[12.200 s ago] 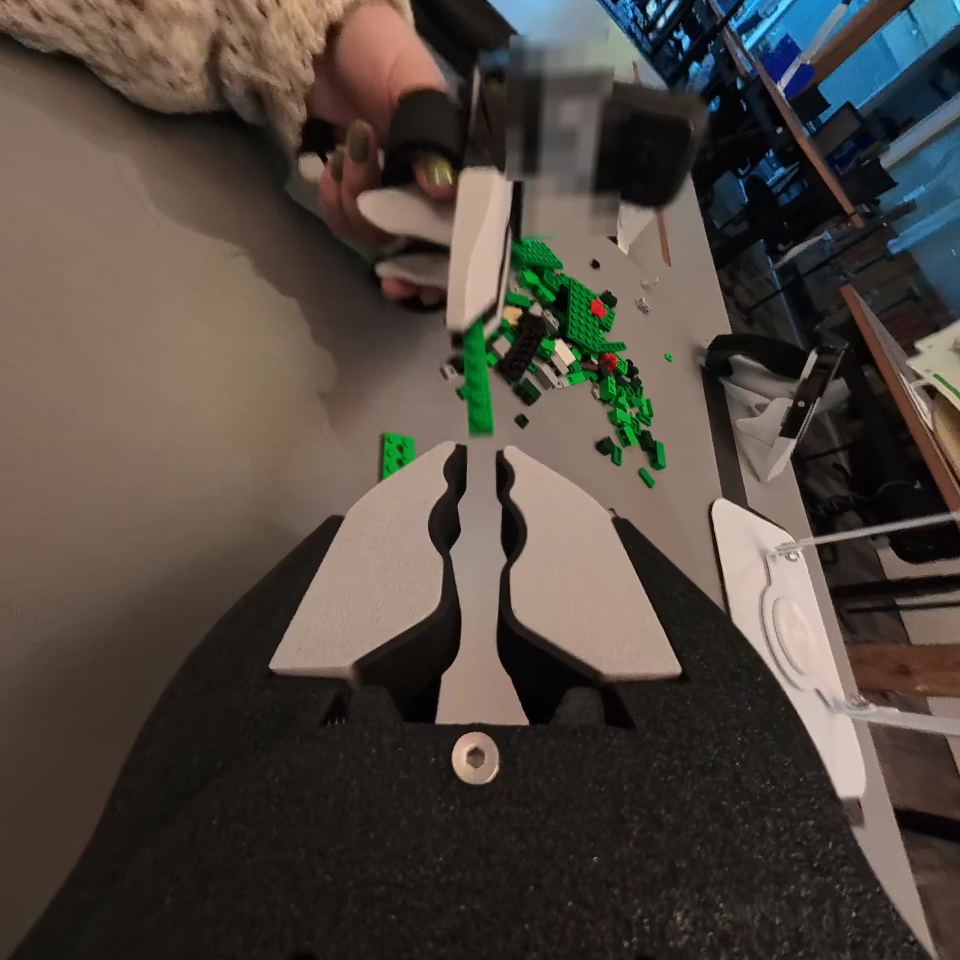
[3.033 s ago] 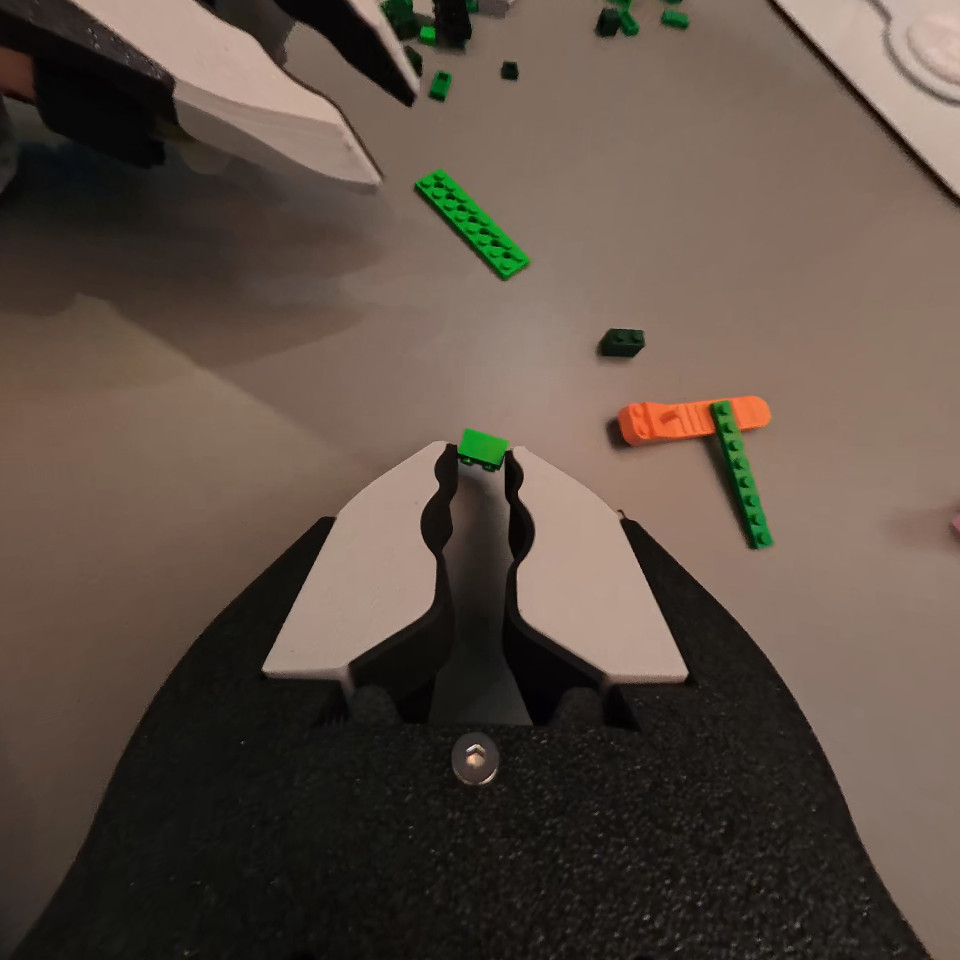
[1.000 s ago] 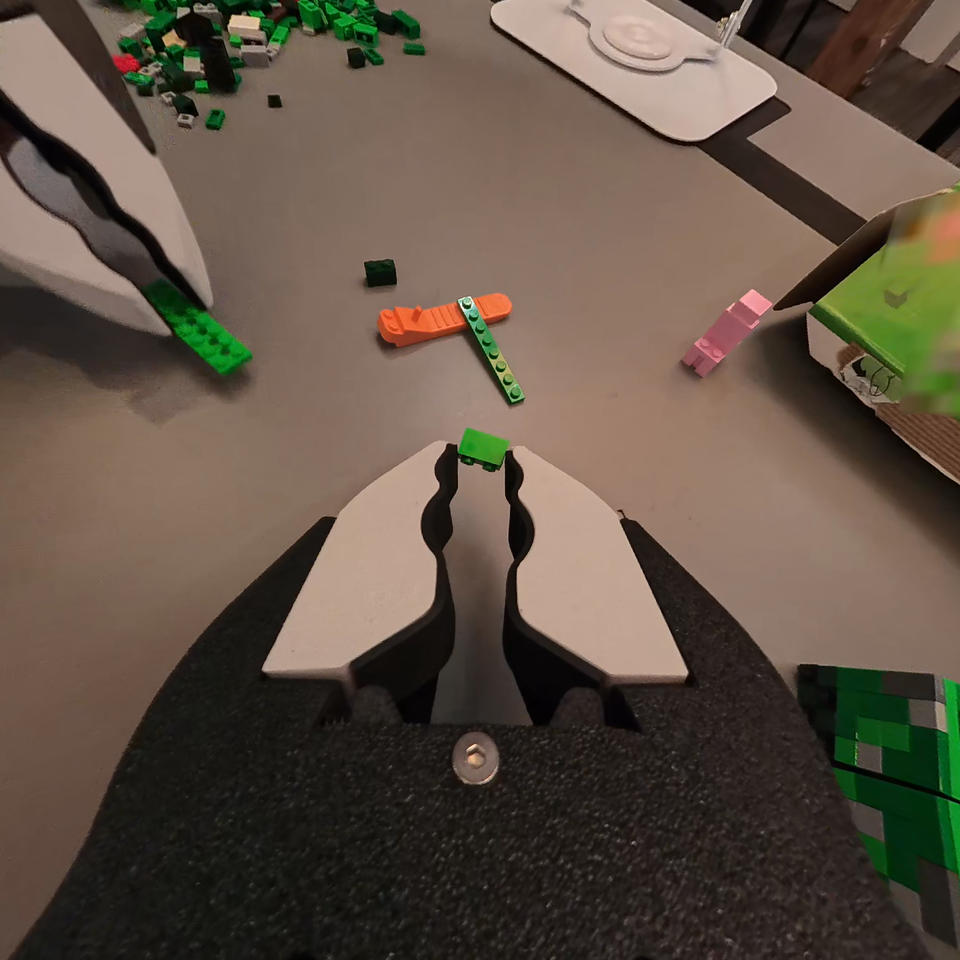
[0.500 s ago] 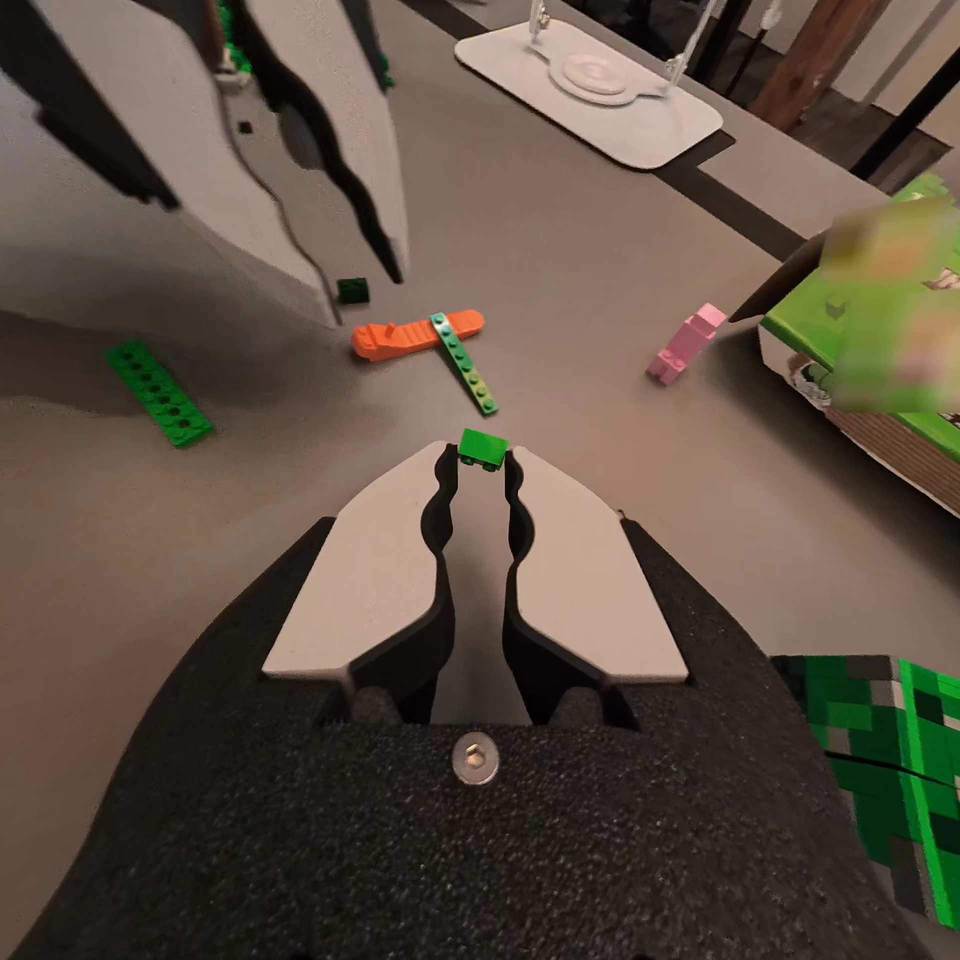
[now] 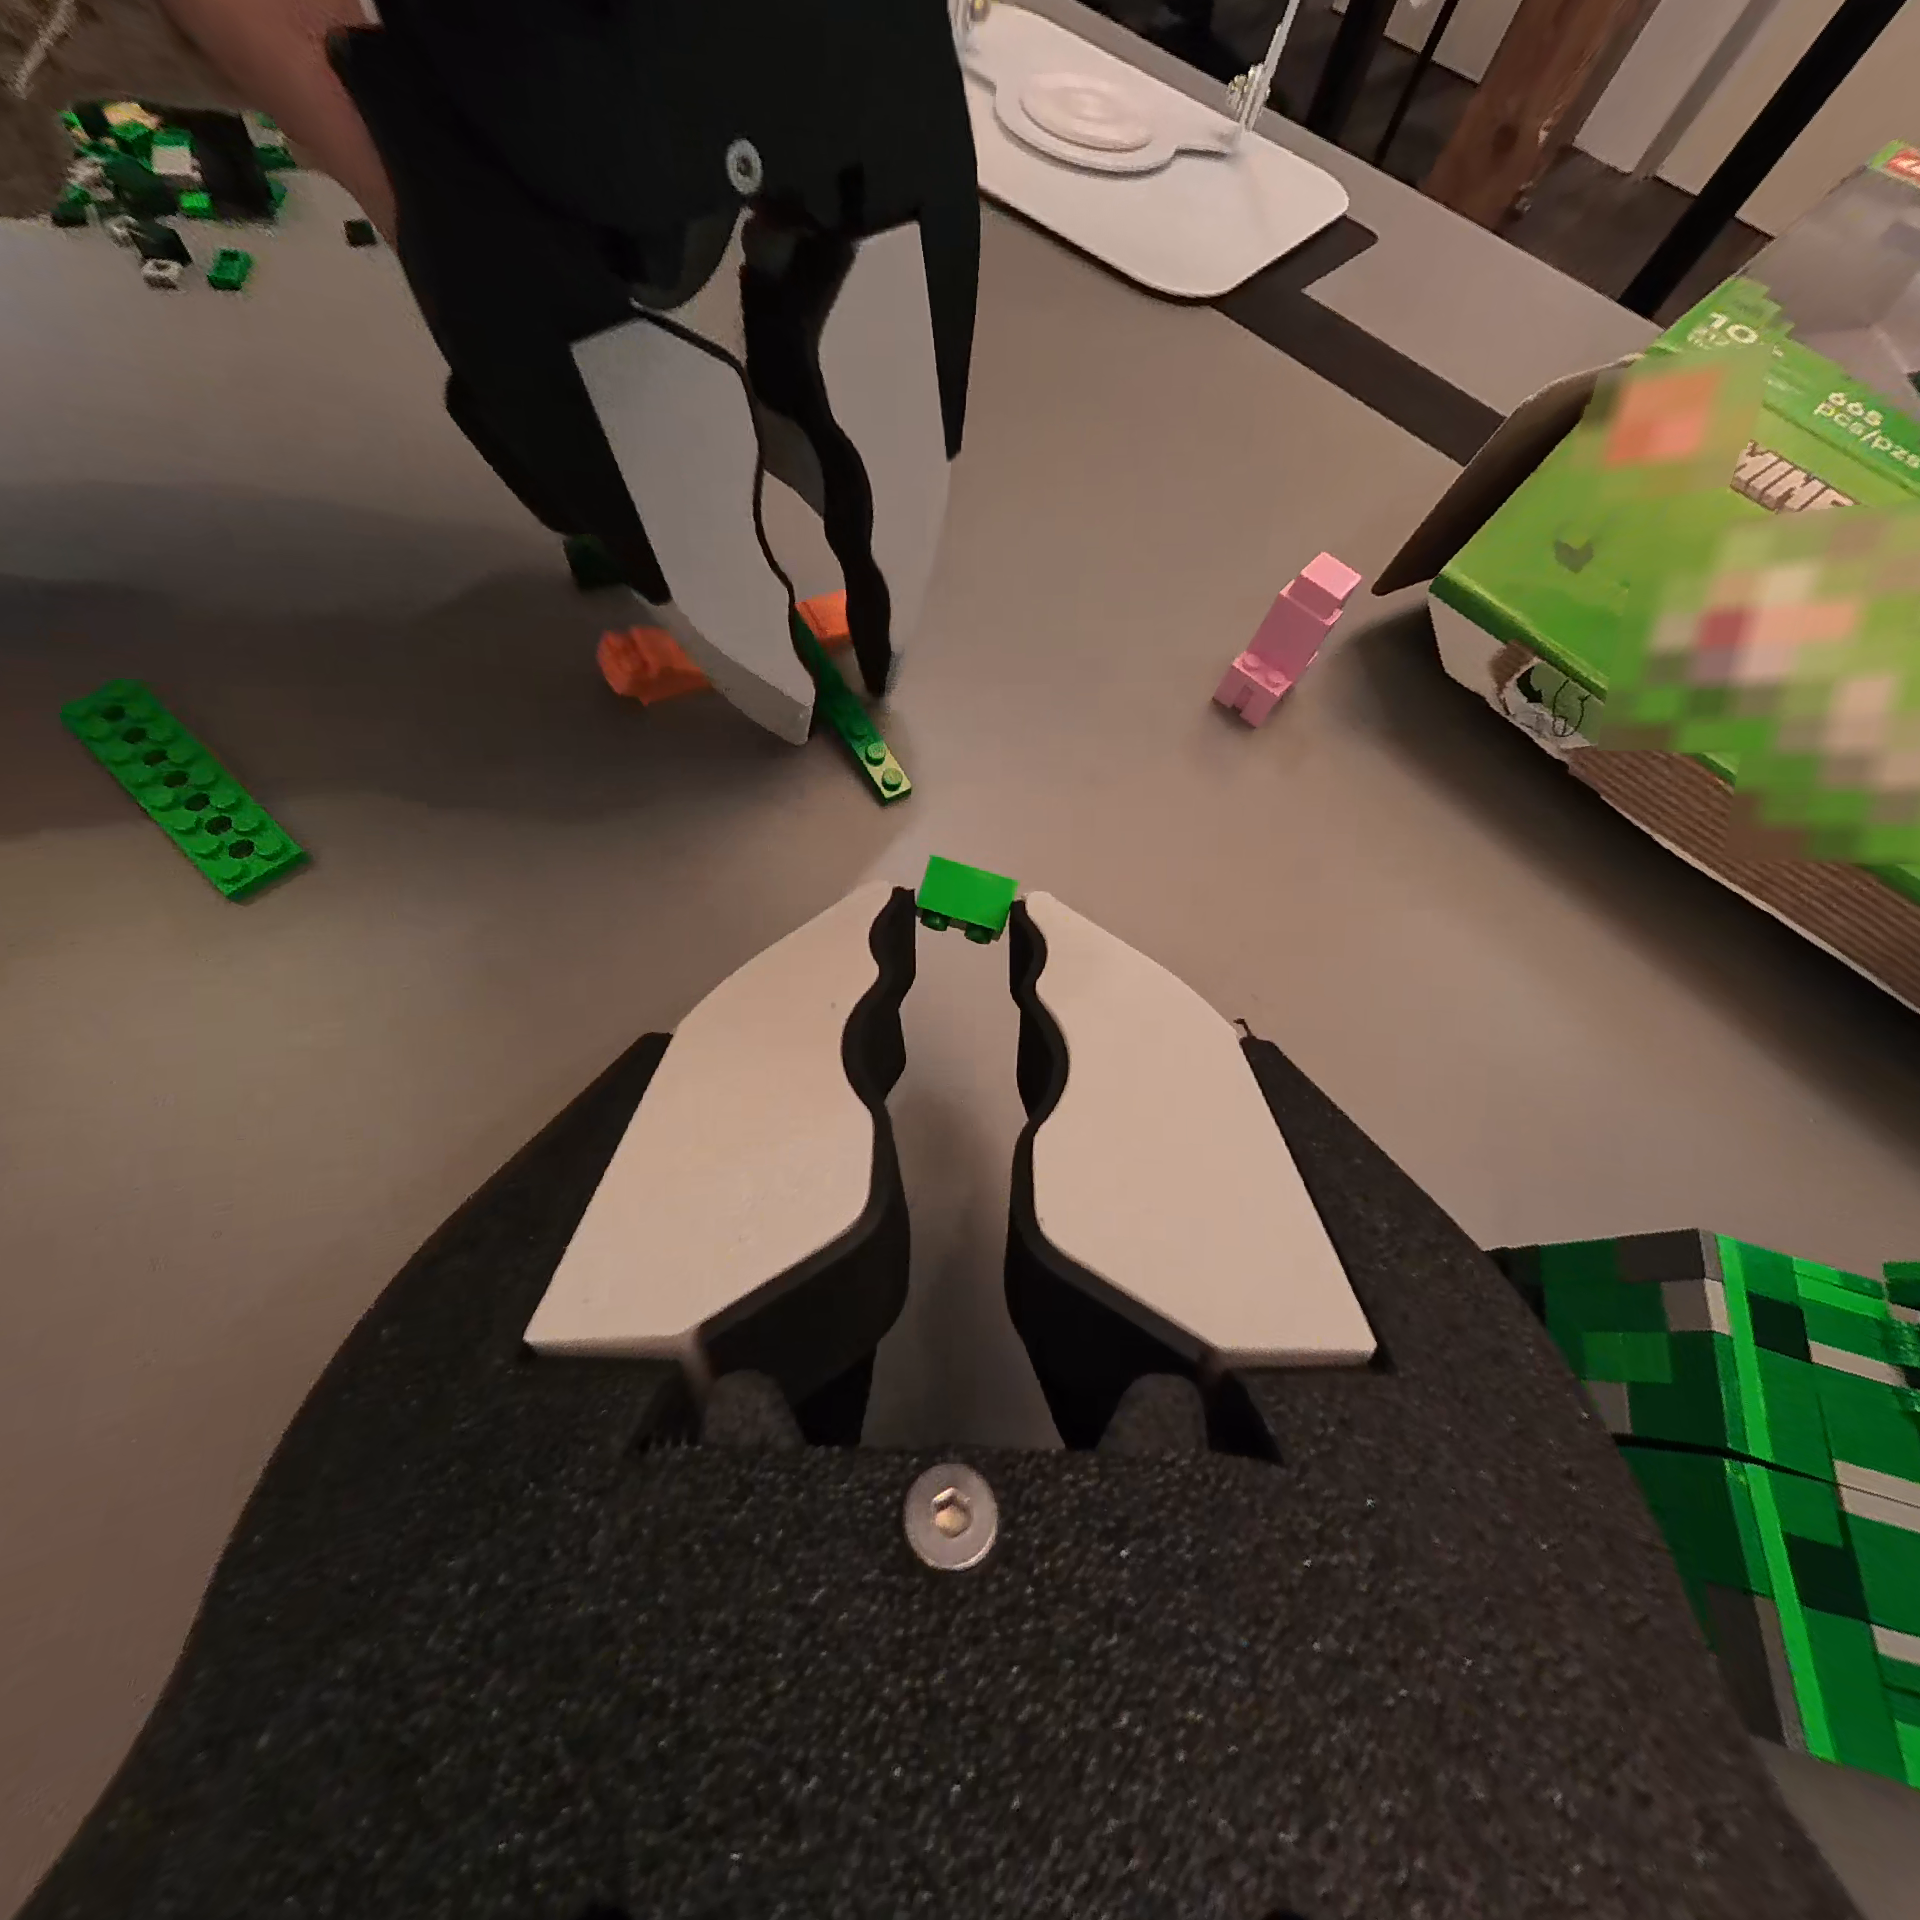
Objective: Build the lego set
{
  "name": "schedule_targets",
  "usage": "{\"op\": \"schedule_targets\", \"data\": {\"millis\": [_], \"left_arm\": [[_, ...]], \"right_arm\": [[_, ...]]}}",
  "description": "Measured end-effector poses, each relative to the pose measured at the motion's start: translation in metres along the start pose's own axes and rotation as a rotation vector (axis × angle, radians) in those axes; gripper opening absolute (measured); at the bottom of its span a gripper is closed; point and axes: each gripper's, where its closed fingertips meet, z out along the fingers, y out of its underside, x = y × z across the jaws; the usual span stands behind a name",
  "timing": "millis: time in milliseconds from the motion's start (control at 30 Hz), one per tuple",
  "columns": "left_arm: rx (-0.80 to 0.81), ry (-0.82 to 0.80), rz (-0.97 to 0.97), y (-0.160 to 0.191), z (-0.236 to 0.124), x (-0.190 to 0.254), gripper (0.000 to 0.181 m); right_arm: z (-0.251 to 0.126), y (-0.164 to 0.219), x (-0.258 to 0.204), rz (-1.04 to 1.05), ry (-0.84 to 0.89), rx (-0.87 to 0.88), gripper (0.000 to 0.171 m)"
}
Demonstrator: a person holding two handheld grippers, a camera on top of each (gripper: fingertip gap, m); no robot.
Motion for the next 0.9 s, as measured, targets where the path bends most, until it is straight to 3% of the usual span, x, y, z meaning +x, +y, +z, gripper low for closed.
{"op": "schedule_targets", "data": {"millis": [267, 400, 600, 900], "left_arm": [[0.046, 0.071, -0.059, -0.002, 0.000, 0.011, 0.008], [0.167, 0.024, -0.086, -0.006, -0.027, 0.034, 0.007], [0.197, -0.048, -0.099, 0.026, -0.045, 0.092, 0.007], [0.147, -0.025, -0.221, 0.055, -0.028, 0.107, 0.007]], "right_arm": [[0.002, 0.004, 0.002, -0.002, 0.009, -0.013, 0.017], [0.001, 0.002, 0.002, -0.001, 0.011, -0.006, 0.017], [0.000, -0.002, -0.003, -0.033, 0.010, -0.004, 0.017], [0.002, -0.002, -0.009, -0.046, -0.015, -0.005, 0.017]]}}
